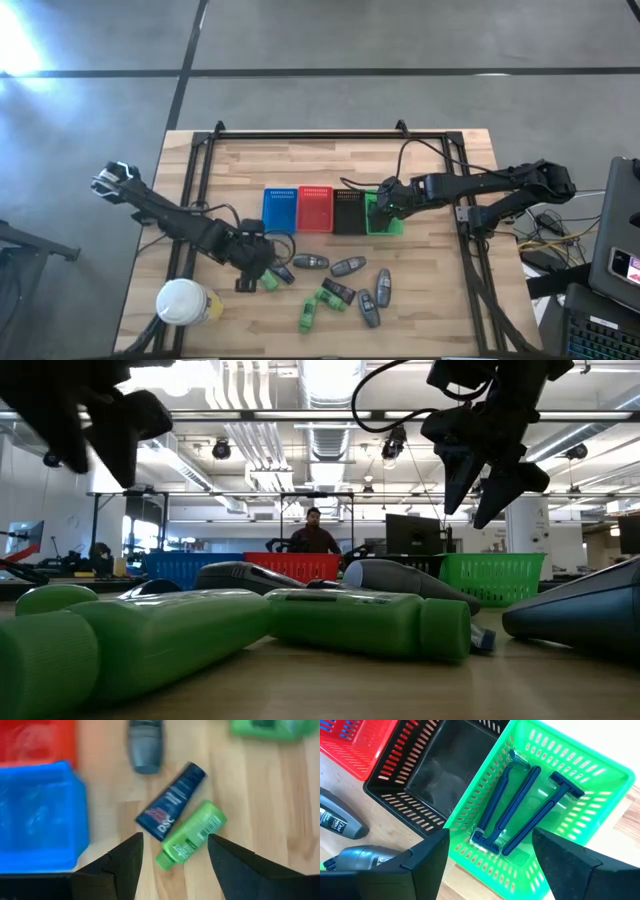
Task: Pick & Place Travel size toiletries
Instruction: Put the shampoo into the blue basket
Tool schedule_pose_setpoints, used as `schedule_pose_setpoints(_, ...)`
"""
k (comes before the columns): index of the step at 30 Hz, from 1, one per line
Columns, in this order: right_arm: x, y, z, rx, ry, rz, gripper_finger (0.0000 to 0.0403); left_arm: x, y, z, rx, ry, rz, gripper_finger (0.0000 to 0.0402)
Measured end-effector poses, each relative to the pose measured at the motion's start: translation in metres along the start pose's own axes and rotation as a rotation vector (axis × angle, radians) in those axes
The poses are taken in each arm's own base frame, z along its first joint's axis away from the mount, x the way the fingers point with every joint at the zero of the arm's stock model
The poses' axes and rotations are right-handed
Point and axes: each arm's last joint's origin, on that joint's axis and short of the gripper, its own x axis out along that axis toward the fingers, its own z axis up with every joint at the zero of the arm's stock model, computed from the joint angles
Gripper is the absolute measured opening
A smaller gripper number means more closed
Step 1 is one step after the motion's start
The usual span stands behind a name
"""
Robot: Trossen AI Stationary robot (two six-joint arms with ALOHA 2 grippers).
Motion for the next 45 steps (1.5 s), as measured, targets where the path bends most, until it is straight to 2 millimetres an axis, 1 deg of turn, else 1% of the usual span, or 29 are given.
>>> schedule_pose_setpoints(3,0.0,0.0,0.0,0.003,0.0,0.0,0.0272,0.01,-0.006,-0.007,0.109,-0.001,-0.066,0.0226)
schedule_pose_setpoints(7,0.0,0.0,0.0,0.03,0.0,-0.001,0.027,0.022,-0.014,-0.016,0.172,-0.019,-0.138,0.0227)
schedule_pose_setpoints(11,0.0,0.0,-0.001,0.029,-0.002,-0.002,0.0285,0.028,-0.019,-0.022,0.203,-0.03,-0.149,0.0228)
schedule_pose_setpoints(14,0.0,0.001,-0.001,0.02,-0.001,-0.001,0.0302,0.029,-0.018,-0.023,0.204,-0.036,-0.132,0.023)
schedule_pose_setpoints(21,0.0,0.001,-0.001,0.017,-0.005,-0.002,0.0339,0.031,-0.018,-0.023,0.253,-0.037,-0.116,0.0265)
schedule_pose_setpoints(27,0.0,0.001,-0.001,0.012,-0.005,-0.002,0.036,0.042,-0.02,-0.023,0.341,-0.001,-0.104,0.0293)
schedule_pose_setpoints(31,0.0,0.001,-0.001,0.008,-0.005,-0.002,0.0361,0.05,-0.022,-0.024,0.397,0.029,-0.096,0.0298)
schedule_pose_setpoints(39,0.0,0.001,-0.001,-0.014,-0.004,-0.003,0.0346,0.069,-0.023,-0.026,0.492,0.096,-0.081,0.0298)
schedule_pose_setpoints(45,0.0,0.001,-0.001,-0.013,-0.004,-0.003,0.0337,0.081,-0.013,-0.023,0.439,0.14,-0.061,0.0298)
